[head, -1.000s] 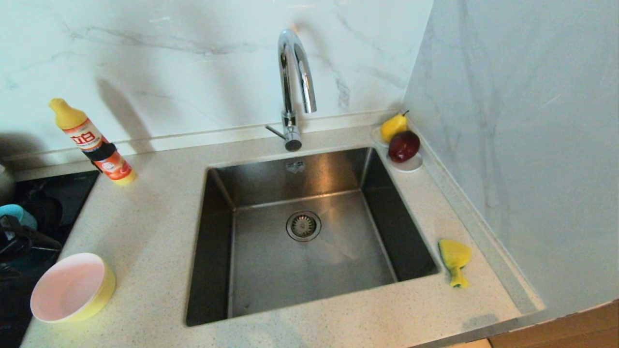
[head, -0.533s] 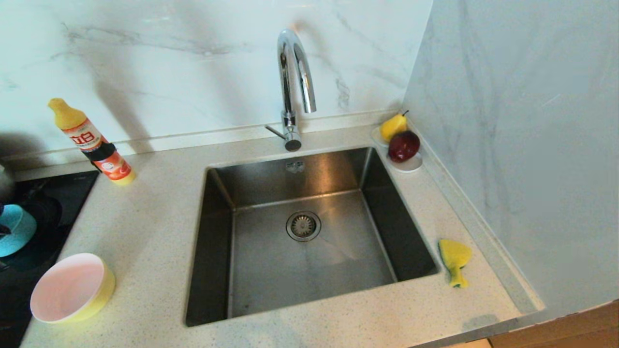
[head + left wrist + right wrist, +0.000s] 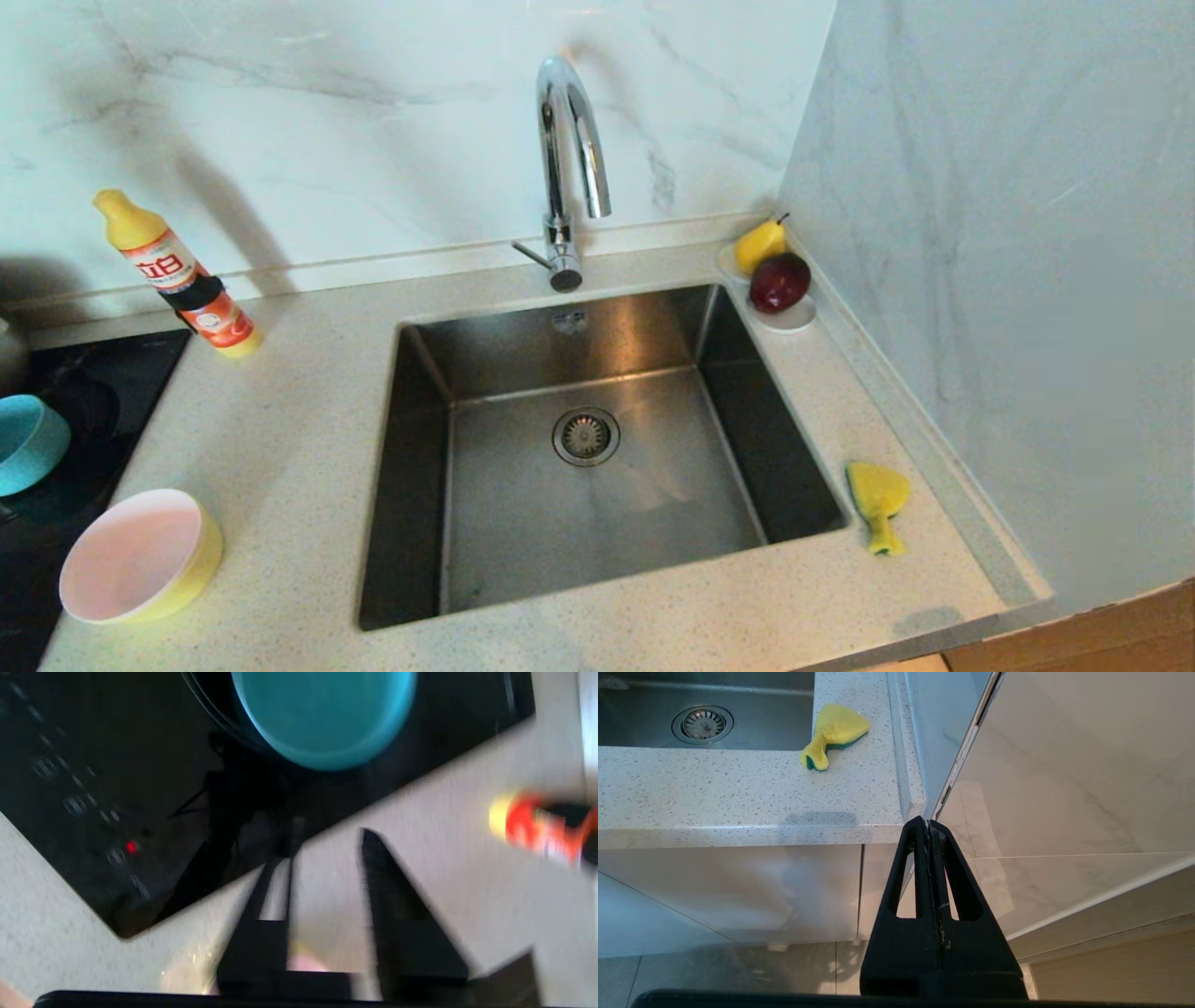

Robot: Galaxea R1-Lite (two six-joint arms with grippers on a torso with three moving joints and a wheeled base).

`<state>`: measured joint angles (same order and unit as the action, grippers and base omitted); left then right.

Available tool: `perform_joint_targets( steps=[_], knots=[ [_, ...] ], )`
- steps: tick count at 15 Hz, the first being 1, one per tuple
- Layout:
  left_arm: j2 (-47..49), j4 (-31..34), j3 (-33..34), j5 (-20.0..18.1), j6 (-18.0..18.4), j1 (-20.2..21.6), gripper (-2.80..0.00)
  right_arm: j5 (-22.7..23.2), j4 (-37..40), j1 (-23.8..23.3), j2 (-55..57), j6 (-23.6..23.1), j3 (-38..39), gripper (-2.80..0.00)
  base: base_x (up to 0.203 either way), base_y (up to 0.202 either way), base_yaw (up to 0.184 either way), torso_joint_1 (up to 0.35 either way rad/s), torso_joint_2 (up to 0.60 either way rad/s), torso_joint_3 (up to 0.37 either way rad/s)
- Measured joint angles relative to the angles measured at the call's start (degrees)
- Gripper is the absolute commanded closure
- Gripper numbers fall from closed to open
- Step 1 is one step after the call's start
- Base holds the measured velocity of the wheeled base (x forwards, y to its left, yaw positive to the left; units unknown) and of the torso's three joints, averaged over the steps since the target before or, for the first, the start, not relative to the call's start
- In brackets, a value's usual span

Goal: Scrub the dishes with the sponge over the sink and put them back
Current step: Place the bowl on the bowl

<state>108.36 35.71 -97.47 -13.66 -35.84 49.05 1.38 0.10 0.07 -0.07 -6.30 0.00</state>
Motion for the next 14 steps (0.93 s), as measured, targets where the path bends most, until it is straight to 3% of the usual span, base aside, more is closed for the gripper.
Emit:
perform_joint_targets(
  steps=[3, 14],
  knots=[
    [4.7, 1.09, -4.89, 0.08, -3.55, 2.52, -2.8, 0.0, 0.0, 0.0, 0.0, -0.02, 0.0, 0.0, 0.0, 0.0, 0.0, 0.0, 0.0, 0.0],
    [14.04, 1.66, -6.49, 0.11, -4.14, 5.64, -2.8, 0.0, 0.01, 0.0, 0.0, -0.01, 0.0, 0.0, 0.0, 0.0, 0.0, 0.0, 0.0, 0.0]
  ],
)
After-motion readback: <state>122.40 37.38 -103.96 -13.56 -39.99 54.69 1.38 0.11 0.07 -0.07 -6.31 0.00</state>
